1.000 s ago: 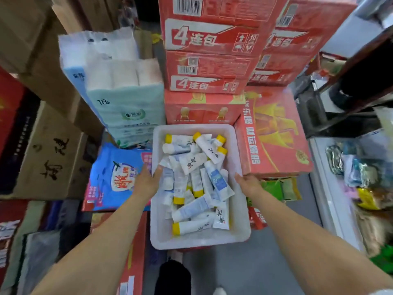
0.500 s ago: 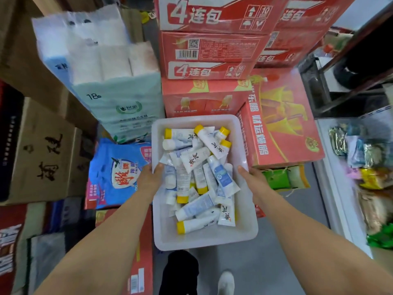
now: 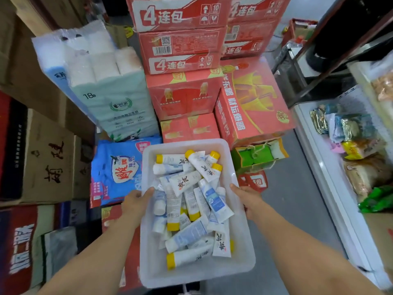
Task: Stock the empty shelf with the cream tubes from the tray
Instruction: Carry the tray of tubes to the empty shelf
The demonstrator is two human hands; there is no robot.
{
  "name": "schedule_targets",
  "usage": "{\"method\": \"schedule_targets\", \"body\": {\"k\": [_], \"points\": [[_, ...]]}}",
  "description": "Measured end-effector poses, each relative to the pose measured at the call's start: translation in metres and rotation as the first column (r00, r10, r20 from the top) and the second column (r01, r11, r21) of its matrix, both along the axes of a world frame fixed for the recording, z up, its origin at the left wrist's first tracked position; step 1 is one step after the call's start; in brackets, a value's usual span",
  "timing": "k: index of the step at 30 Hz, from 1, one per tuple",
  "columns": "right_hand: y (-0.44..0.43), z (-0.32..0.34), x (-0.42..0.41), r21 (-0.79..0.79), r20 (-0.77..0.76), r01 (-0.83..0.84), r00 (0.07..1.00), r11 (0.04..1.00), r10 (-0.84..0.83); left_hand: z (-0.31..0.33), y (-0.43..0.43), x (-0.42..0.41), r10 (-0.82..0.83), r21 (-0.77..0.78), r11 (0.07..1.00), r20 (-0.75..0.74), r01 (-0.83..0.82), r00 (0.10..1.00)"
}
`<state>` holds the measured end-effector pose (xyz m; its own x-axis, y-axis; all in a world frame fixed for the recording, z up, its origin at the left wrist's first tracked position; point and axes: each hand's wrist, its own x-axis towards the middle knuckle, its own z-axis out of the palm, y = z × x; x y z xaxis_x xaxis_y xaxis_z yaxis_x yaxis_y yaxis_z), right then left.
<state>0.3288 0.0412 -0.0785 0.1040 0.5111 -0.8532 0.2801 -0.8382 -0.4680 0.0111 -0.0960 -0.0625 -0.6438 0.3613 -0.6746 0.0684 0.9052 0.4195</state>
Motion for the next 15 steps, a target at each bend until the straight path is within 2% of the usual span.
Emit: {"method": "schedule_targets", "body": {"k": [5,8,15], "points": [[-0.068,0.029,0.062,0.058,-0.015,0.107,0.994,0.993,-0.106,0.028,-0.031,0.049,-0.188,0.064,0.979,-0.075,0.192,0.979],[-0.120,0.043,0.116,0.104,-0.011,0.192,0.981,0.976,-0.192,0.038,-0.050,0.088,-0.273,0.150,0.948,-0.066,0.281,0.960],[-0.293,0.097,0.264,0.263,0.039,0.436,0.887,0.861,-0.460,0.075,-0.106,0.229,-0.562,0.345,0.760,-0.077,0.551,0.823]]}}
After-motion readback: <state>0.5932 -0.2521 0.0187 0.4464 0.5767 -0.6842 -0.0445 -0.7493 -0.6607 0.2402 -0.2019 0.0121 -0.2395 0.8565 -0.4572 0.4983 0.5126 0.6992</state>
